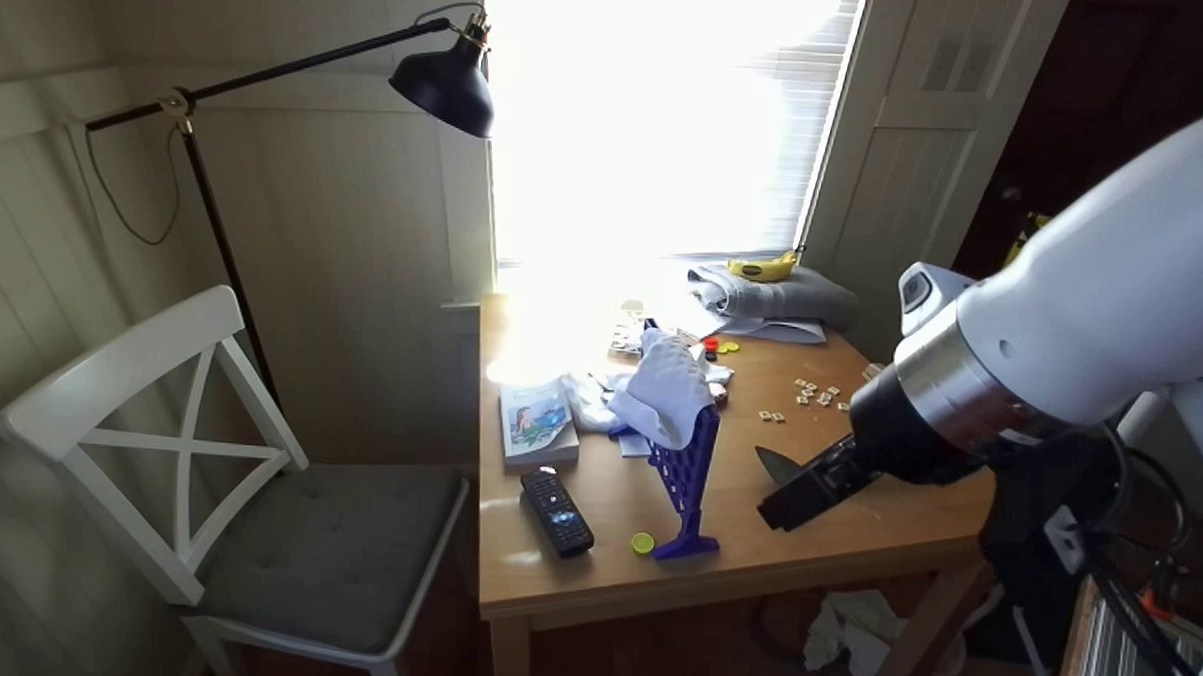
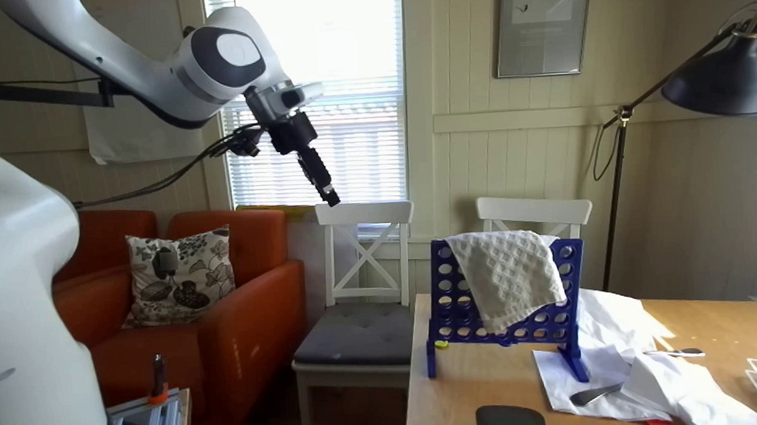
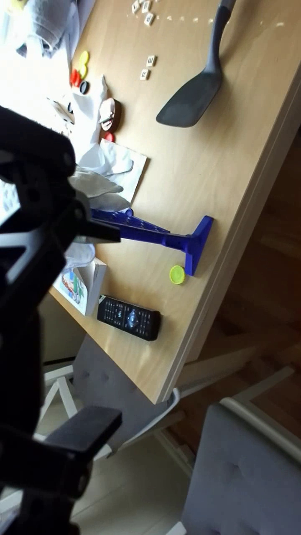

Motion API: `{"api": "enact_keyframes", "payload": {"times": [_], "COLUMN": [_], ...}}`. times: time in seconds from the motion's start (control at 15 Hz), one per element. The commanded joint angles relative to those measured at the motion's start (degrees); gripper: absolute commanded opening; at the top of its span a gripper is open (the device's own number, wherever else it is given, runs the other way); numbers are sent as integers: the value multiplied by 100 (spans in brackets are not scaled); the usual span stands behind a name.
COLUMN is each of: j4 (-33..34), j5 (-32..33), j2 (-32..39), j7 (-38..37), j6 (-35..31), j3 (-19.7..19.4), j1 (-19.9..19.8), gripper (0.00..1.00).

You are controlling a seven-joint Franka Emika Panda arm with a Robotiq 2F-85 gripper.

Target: Move the white towel to the space in between the spatula and blue object

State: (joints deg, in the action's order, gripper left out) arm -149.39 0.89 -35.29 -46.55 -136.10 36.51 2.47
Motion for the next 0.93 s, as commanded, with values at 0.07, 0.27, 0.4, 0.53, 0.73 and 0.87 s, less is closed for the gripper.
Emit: {"api": "enact_keyframes", "payload": {"times": [0.07, 0.27, 0.4, 0.53, 0.73, 0.87], "j4": [1161, 1784, 2270, 2693, 3278, 3619], "j5": [692, 1228, 1607, 1966, 2171, 2057], "j2": [1318, 2136, 2726, 3347, 4028, 4356], "j7": [-669, -732, -952, -1426, -2125, -2271], "j6": [236, 336, 489, 635, 962, 1199], "j3": [36, -127, -264, -420, -926, -1350], "j1": [-792, -1028, -982, -739, -131, 283], "gripper": [100, 100, 100, 100, 100, 100]}}
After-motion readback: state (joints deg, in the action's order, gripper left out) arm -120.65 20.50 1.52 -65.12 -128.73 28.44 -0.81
